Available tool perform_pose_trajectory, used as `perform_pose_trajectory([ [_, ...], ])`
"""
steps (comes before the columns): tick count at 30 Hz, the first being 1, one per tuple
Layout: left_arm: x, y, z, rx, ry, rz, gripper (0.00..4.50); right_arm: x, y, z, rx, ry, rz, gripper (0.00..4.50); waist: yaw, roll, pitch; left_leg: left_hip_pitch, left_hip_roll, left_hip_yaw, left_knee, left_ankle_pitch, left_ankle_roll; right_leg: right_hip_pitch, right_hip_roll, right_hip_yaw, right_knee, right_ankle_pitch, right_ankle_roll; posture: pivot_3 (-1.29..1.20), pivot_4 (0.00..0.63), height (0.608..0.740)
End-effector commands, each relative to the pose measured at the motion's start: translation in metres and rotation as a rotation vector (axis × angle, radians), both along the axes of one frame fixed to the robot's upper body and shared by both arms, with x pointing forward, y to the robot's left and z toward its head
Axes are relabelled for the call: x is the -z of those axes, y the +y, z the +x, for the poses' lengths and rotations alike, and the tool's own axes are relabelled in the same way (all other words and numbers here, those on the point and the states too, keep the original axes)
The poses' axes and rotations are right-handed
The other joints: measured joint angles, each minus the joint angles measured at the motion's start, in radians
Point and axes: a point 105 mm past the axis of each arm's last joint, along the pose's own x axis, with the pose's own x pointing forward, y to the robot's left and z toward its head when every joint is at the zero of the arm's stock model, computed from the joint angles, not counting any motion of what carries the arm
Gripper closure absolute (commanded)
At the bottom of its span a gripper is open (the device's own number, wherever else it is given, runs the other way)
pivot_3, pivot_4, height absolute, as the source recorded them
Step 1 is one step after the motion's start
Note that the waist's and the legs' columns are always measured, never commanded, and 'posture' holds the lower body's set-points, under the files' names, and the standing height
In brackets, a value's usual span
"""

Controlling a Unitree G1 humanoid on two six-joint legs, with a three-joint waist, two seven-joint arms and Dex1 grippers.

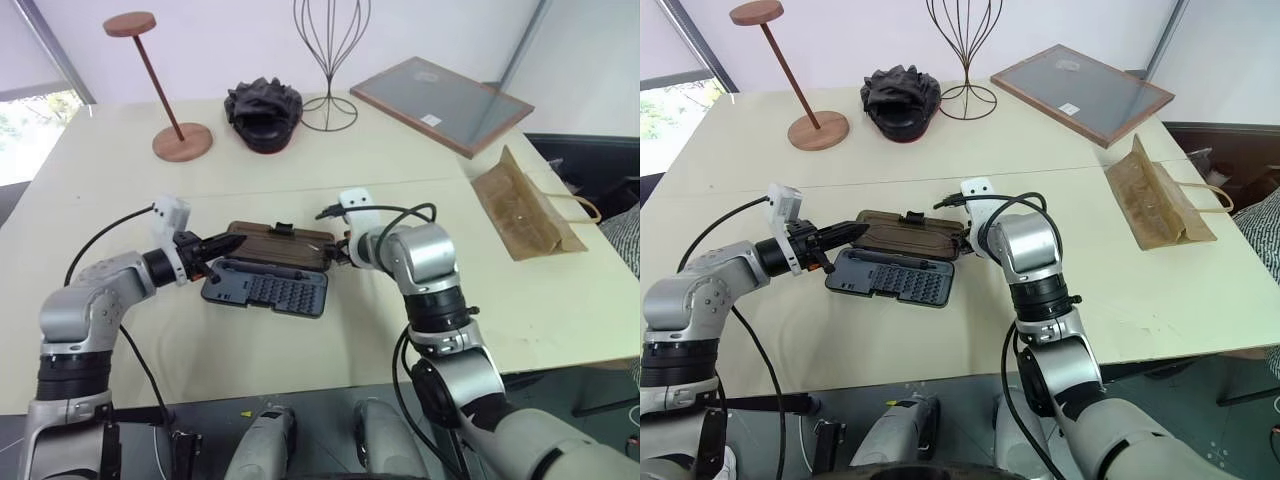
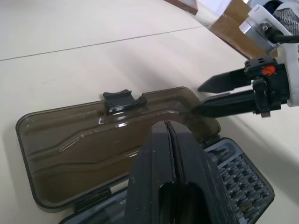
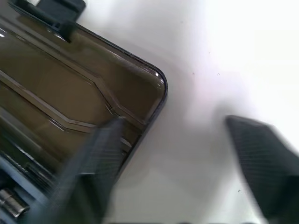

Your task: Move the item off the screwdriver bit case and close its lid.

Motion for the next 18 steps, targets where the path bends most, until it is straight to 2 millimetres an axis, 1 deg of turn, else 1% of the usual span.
perform_pose_trajectory([
  [1, -0.012, 0.002, 0.001, -0.005, -0.057, 0.013, 4.50, -0.009, 0.004, -0.001, -0.016, -0.045, -0.006, 2.86, 0.000, 0.000, 0.000, 0.000, 0.000, 0.000, 0.000, 0.000, 0.000, 0.000, 0.000, 0.000, 0.000, 0.000, 0.000, 0.00, 0.150, 0.740],
  [3, -0.013, 0.003, 0.002, -0.012, -0.062, 0.015, 4.50, -0.009, 0.004, -0.001, -0.024, -0.054, -0.023, 3.99, 0.001, 0.000, 0.000, 0.000, 0.000, 0.000, 0.000, 0.000, 0.000, 0.000, 0.000, 0.000, 0.000, 0.000, 0.000, 0.00, 0.150, 0.740],
  [4, -0.013, 0.003, 0.002, -0.015, -0.063, 0.016, 4.50, -0.010, 0.005, -0.002, -0.030, -0.059, -0.033, 4.41, 0.001, -0.001, 0.000, 0.000, 0.000, 0.000, 0.000, 0.000, 0.000, 0.000, 0.000, 0.000, 0.000, 0.000, 0.000, 0.00, 0.150, 0.740],
  [5, -0.013, 0.004, 0.003, -0.018, -0.064, 0.017, 4.50, -0.010, 0.006, -0.002, -0.038, -0.066, -0.040, 4.47, 0.001, -0.001, -0.001, 0.000, 0.000, 0.000, 0.000, 0.000, 0.000, 0.001, 0.000, 0.000, -0.001, 0.000, 0.000, 0.00, 0.150, 0.740],
  [10, -0.015, 0.007, 0.004, -0.028, -0.070, 0.022, 4.50, -0.012, 0.006, -0.003, -0.082, -0.102, -0.093, 4.47, -0.001, 0.000, 0.000, 0.000, 0.000, 0.000, 0.000, 0.000, 0.000, 0.001, 0.000, 0.000, -0.001, 0.000, 0.000, 0.00, 0.150, 0.740],
  [14, -0.015, 0.008, 0.004, -0.030, -0.073, 0.024, 4.50, -0.011, 0.006, -0.005, -0.097, -0.089, -0.099, 4.47, -0.001, 0.000, 0.000, 0.000, 0.000, 0.000, -0.001, 0.000, 0.000, 0.000, 0.000, 0.000, -0.001, 0.000, 0.000, 0.00, 0.150, 0.740],
  [18, -0.016, 0.007, 0.005, -0.029, -0.074, 0.023, 4.50, -0.020, 0.003, 0.001, -0.089, -0.140, -0.104, 4.47, 0.001, 0.000, 0.000, 0.000, 0.000, 0.000, -0.001, 0.000, 0.000, 0.000, 0.000, 0.000, -0.001, 0.000, 0.000, 0.00, 0.150, 0.740],
])
